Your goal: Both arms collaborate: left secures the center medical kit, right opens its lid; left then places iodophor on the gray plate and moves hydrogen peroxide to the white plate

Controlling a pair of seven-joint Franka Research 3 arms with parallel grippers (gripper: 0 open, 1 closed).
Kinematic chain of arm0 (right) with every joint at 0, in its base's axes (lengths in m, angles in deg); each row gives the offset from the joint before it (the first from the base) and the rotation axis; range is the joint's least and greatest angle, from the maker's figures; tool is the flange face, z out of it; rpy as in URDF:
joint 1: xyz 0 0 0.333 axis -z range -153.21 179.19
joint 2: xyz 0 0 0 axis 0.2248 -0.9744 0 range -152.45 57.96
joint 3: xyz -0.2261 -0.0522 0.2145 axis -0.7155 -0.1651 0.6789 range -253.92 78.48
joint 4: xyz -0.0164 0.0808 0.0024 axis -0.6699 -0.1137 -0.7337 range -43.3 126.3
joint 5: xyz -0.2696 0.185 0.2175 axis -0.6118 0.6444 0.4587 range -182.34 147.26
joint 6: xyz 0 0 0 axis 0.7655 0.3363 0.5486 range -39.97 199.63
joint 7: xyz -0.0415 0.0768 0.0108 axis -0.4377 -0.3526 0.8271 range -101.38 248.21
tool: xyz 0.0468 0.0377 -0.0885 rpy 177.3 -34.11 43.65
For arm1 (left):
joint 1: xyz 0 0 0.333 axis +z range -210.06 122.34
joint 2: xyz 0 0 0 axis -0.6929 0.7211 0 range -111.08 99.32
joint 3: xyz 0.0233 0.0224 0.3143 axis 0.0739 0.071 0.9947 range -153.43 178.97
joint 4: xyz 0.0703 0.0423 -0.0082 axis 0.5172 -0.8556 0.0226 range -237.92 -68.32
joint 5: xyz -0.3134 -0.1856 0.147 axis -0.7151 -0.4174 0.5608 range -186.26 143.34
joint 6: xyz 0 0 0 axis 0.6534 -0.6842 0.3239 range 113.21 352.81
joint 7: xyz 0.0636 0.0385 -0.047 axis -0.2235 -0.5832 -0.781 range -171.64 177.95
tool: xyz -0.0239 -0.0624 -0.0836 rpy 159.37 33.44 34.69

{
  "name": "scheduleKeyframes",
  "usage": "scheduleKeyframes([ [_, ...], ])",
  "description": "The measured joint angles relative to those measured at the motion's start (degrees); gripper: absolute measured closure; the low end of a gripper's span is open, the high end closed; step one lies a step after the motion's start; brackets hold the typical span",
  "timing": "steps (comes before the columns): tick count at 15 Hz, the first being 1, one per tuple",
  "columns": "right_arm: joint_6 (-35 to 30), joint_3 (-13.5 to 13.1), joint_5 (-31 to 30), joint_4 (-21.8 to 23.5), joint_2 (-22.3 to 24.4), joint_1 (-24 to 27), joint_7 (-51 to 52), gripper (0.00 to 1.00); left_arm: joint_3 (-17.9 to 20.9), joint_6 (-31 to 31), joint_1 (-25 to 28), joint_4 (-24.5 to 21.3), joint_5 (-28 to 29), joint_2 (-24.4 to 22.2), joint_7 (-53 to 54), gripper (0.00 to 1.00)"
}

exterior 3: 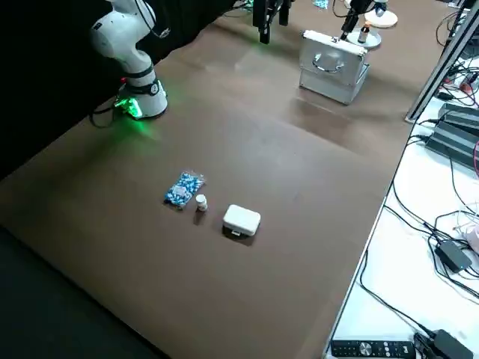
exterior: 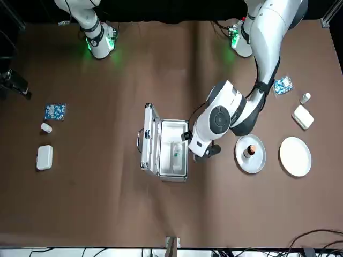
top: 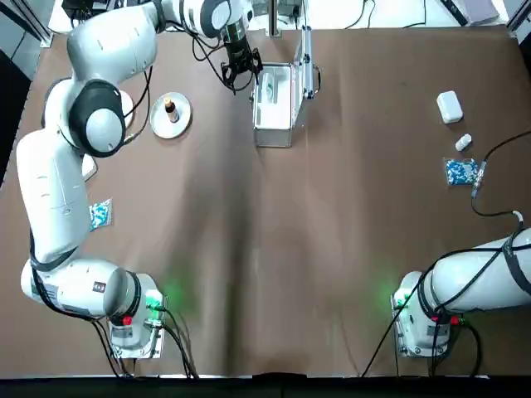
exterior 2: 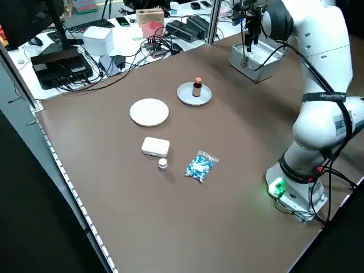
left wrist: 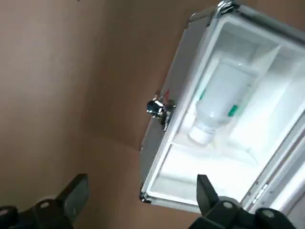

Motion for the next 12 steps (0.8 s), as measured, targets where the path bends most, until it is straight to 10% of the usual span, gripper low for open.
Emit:
scheduleKeyframes([
  [5,0.19,-0.08,0.0,0.0,0.0,0.02,-0.05,0.01,0.12,2.73,-2.75,-0.04,0.95,0.01,0.51,0.03],
  [8,0.38,-0.11,0.0,-0.02,0.0,0.03,-0.12,0.01,0.15,5.12,-2.98,-0.14,1.0,0.27,3.92,0.31],
  [12,0.48,-0.12,0.0,-0.07,0.0,0.03,-0.17,0.01,0.21,6.75,-3.1,-0.2,1.04,1.64,7.35,0.35],
])
